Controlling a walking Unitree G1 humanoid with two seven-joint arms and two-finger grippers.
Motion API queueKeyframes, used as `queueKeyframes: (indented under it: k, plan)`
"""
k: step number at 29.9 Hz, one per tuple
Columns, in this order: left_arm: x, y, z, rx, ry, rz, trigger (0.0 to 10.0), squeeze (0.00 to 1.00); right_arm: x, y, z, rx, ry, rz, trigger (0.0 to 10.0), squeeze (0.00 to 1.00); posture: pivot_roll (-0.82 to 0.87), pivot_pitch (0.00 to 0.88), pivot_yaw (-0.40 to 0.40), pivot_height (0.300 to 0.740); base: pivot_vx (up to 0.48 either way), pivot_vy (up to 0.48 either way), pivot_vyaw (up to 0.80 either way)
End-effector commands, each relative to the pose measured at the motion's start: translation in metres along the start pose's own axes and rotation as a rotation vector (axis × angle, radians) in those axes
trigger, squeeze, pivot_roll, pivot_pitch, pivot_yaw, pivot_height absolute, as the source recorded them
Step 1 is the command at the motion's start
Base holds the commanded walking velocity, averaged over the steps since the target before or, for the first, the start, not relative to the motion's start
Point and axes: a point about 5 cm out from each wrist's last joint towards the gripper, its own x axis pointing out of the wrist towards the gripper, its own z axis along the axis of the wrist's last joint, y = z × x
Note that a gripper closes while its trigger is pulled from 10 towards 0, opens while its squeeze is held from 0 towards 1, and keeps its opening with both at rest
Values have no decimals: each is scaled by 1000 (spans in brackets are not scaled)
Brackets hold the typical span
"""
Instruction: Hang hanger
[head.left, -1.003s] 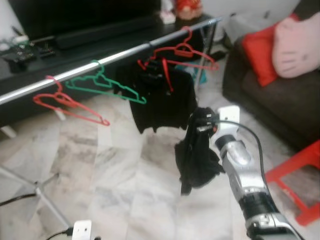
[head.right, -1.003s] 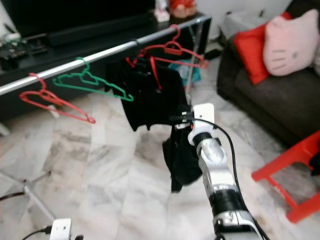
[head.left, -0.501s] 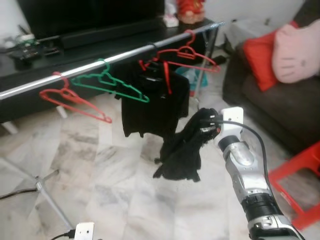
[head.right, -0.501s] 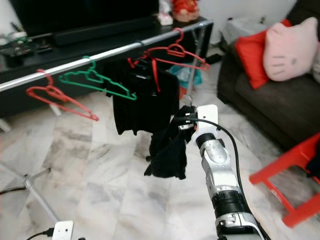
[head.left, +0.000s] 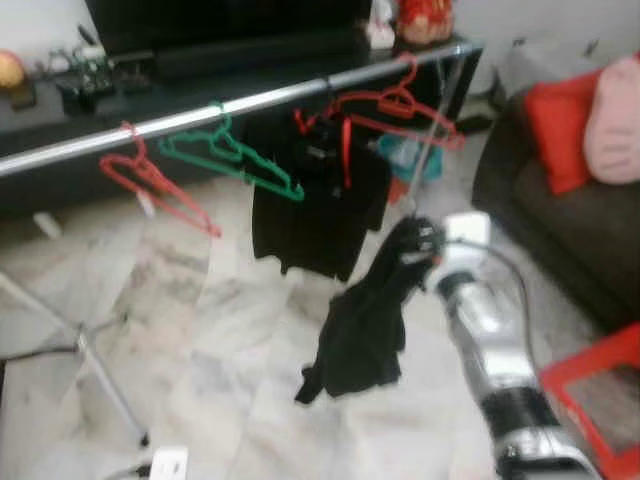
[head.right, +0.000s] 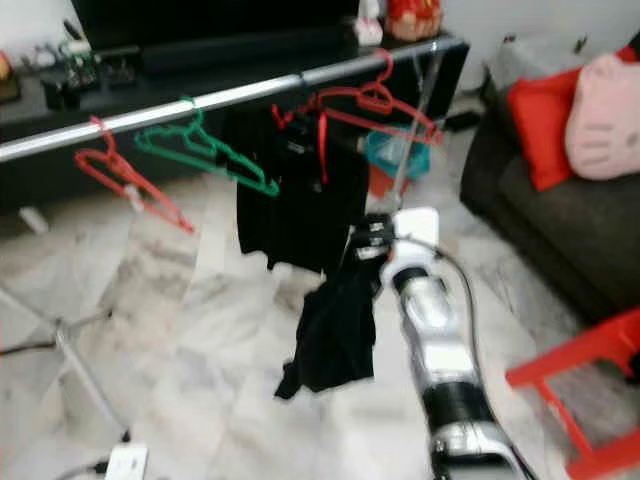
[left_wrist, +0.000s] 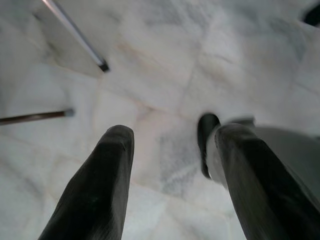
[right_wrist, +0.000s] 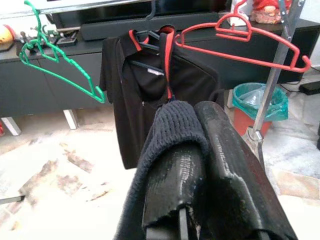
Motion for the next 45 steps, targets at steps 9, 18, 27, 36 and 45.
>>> queueKeyframes:
  k: [9,18,27,36,45]
  plan:
    - [-4,-5,-11,8,37,-5,10000,0,1,-6,8,-38,-30,0,10000,0,-23,99,2,740,0,-335,312]
    - [-4,-6,-11,-13,40,-4,10000,0,1,-8,8,-30,-29,-8,10000,0,-24,95,-3,740,0,-175,800]
    - [-4,-7,-11,-23,32,-3,10000,0,1,-9,7,-31,-24,-8,10000,0,-20,84,-11,740,0,0,800]
    - [-3,-12,-9,-34,25,-18,10000,0,0,-16,5,-2,-15,-40,10000,0,-18,67,-19,740,0,0,414]
    - [1,-4,13,20,-84,-5,10000,0,1,-14,3,4,-8,-48,10000,0,-15,50,-25,740,0,0,0]
